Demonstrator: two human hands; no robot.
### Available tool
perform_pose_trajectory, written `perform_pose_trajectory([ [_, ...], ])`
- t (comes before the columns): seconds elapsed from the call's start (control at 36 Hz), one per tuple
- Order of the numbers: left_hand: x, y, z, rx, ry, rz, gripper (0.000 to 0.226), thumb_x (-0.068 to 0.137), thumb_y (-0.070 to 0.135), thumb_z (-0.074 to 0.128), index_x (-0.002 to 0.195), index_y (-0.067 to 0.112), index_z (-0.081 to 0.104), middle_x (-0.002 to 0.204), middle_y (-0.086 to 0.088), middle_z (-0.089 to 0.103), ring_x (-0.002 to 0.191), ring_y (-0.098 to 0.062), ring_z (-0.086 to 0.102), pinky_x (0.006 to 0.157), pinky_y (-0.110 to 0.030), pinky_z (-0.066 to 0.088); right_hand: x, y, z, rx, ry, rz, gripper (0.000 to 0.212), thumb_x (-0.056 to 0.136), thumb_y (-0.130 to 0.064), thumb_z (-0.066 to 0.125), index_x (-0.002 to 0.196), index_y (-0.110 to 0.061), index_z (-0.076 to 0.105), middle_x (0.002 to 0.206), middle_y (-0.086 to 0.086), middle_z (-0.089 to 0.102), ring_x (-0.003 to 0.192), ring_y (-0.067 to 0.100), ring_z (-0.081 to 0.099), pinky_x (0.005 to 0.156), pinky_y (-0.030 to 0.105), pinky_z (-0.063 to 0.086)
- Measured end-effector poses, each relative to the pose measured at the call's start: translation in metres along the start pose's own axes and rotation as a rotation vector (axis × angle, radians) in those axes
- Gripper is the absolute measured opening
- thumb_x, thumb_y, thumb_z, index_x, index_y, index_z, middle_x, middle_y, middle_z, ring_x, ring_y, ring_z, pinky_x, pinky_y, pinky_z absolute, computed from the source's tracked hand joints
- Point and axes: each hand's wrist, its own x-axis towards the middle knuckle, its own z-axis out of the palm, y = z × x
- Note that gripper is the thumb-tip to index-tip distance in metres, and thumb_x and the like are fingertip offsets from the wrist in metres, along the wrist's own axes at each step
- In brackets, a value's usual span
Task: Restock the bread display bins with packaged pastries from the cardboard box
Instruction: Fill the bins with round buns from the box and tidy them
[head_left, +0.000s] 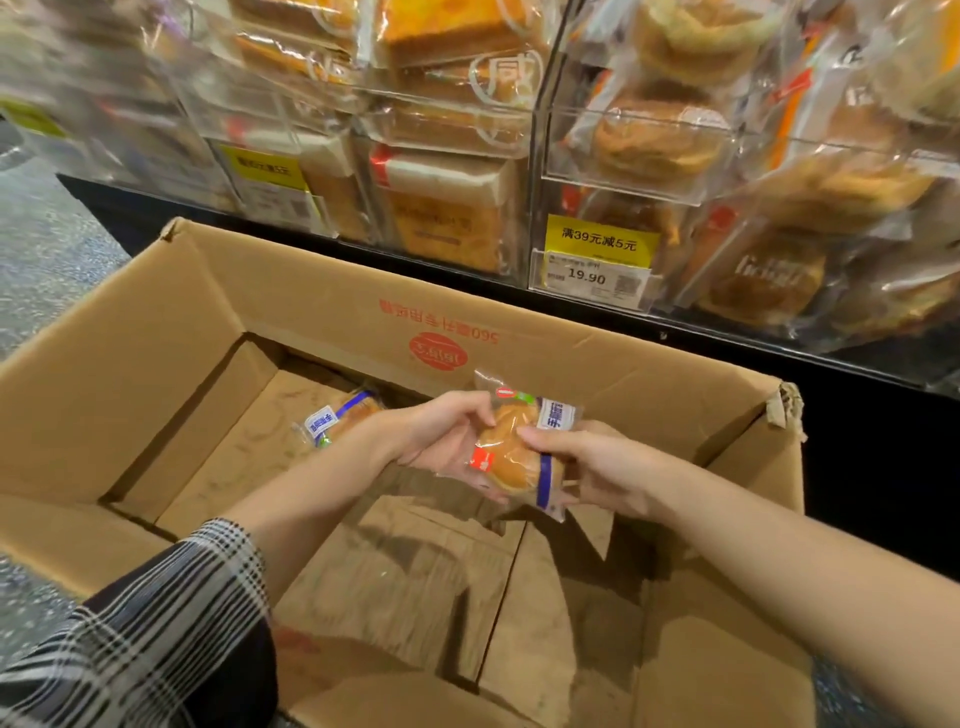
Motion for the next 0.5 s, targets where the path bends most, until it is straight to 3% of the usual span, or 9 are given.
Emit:
perform_pose_trajectory([
  [0.08, 0.002, 0.01, -0.002, 0.322, 0.125, -0.138, 0.045, 0.087, 0.032, 0.047, 0.126, 0.01, 0.047, 0.113, -0.02, 0.065, 0.098, -0.035, 0.067, 0.079, -0.037, 0.057, 0.006, 0.004, -0.003, -0.028, 0.107, -0.065, 0.038, 0.08, -0.018, 0.075, 0.116, -0.017, 0.063, 0.107, 0.008, 0.072, 0.096, 0.021, 0.068, 0.078, 0.033, 0.056],
  [0.14, -0.001, 0.016, -0.011, 0.692, 0.323, -0.25, 0.041, 0.095, 0.044, 0.044, 0.119, 0.011, 0.048, 0.114, -0.018, 0.065, 0.091, -0.031, 0.071, 0.072, -0.03, 0.057, 0.008, 0.006, -0.007, -0.149, 0.168, -0.06, 0.036, 0.077, -0.015, 0.078, 0.11, -0.018, 0.064, 0.104, 0.007, 0.072, 0.097, 0.022, 0.068, 0.087, 0.037, 0.055],
  [0.22, -0.003, 0.015, -0.037, 0.933, 0.651, -0.306, 0.038, 0.094, 0.043, 0.053, 0.105, 0.007, 0.055, 0.11, -0.014, 0.065, 0.076, -0.023, 0.068, 0.073, -0.033, 0.054, 0.014, 0.011, -0.012, -0.415, 0.19, -0.034, 0.041, 0.071, -0.019, 0.082, 0.106, -0.02, 0.06, 0.106, 0.004, 0.068, 0.097, 0.018, 0.066, 0.085, 0.031, 0.054],
  [0.28, -0.006, 0.006, -0.05, 1.133, 0.884, -0.341, 0.038, 0.094, 0.04, 0.052, 0.105, 0.005, 0.06, 0.114, -0.013, 0.064, 0.094, -0.026, 0.062, 0.087, -0.034, 0.05, 0.019, 0.015, -0.013, -0.501, 0.225, -0.018, 0.058, 0.065, -0.021, 0.087, 0.114, -0.016, 0.057, 0.109, 0.003, 0.067, 0.099, 0.018, 0.064, 0.091, 0.035, 0.053],
  [0.31, -0.006, -0.001, -0.055, 1.2, 0.987, -0.366, 0.04, 0.094, 0.038, 0.051, 0.115, 0.004, 0.058, 0.125, -0.014, 0.058, 0.108, -0.029, 0.057, 0.094, -0.036, 0.046, 0.021, 0.017, -0.013, -0.518, 0.233, -0.011, 0.062, 0.063, -0.021, 0.088, 0.117, -0.016, 0.056, 0.11, 0.003, 0.067, 0.1, 0.019, 0.064, 0.093, 0.038, 0.052],
  [0.36, -0.006, -0.018, -0.062, 1.225, 1.09, -0.486, 0.06, 0.093, 0.033, 0.05, 0.141, 0.003, 0.032, 0.151, -0.013, 0.027, 0.136, -0.034, 0.034, 0.107, -0.043, 0.034, 0.024, 0.021, -0.014, -0.528, 0.239, -0.007, 0.063, 0.063, -0.021, 0.087, 0.118, -0.016, 0.057, 0.112, 0.003, 0.067, 0.103, 0.019, 0.064, 0.097, 0.04, 0.05],
  [0.42, -0.005, -0.036, -0.069, 1.213, 1.031, -0.64, 0.091, 0.089, 0.03, 0.054, 0.151, 0.004, -0.008, 0.159, -0.013, -0.013, 0.146, -0.037, 0.0, 0.115, -0.05, 0.018, 0.028, 0.023, -0.013, -0.522, 0.252, -0.004, 0.059, 0.066, -0.02, 0.086, 0.118, -0.016, 0.059, 0.113, 0.003, 0.067, 0.105, 0.02, 0.063, 0.099, 0.039, 0.049],
  [0.44, -0.007, -0.044, -0.073, 1.222, 0.988, -0.692, 0.102, 0.085, 0.03, 0.056, 0.148, 0.005, -0.019, 0.158, -0.013, -0.021, 0.146, -0.038, -0.01, 0.116, -0.054, 0.013, 0.03, 0.025, -0.012, -0.521, 0.257, 0.001, 0.057, 0.068, -0.02, 0.085, 0.118, -0.016, 0.06, 0.114, 0.003, 0.067, 0.105, 0.02, 0.063, 0.099, 0.039, 0.048],
  [0.5, -0.007, -0.056, -0.081, 1.311, 0.954, -0.741, 0.111, 0.08, 0.034, 0.061, 0.147, 0.004, -0.023, 0.158, -0.014, -0.02, 0.145, -0.039, -0.009, 0.116, -0.056, 0.015, 0.033, 0.028, -0.009, -0.528, 0.259, 0.012, 0.055, 0.068, -0.02, 0.085, 0.117, -0.016, 0.061, 0.113, 0.003, 0.068, 0.104, 0.02, 0.063, 0.098, 0.039, 0.049],
])
